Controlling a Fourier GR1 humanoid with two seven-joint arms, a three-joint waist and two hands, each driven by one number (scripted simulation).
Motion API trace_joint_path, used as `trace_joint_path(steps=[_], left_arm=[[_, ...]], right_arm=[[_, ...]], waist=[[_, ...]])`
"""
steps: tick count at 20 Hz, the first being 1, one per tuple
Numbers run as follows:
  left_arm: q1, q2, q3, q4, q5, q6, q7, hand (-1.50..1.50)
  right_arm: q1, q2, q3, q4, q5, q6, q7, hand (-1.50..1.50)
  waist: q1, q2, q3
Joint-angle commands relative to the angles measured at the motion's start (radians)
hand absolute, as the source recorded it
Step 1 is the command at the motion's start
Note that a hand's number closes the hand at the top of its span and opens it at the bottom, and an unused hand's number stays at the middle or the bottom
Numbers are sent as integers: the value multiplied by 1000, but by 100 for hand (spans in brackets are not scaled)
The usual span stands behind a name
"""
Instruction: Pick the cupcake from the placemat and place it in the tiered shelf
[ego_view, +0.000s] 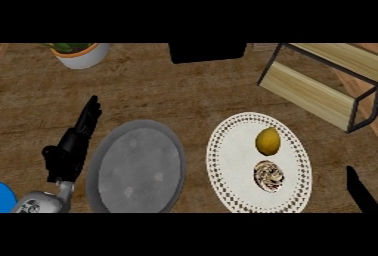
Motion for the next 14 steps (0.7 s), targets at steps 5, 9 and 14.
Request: trace_joint_path(steps=[5,9,14], left_arm=[[-52,-58,-25,88,-34,-51,-63,0],[-53,-49,-36,45,-26,-68,-7,0],[-90,-71,-49,41,-59,-57,20,0]], right_arm=[[330,147,178,-338,22,5,-134,-150],[492,73,365,-427,204,-62,15,-150],[513,-97,400,-574,377,-103,381,-150]], waist=[[87,8,1],[109,12,-1],[137,21,-2]])
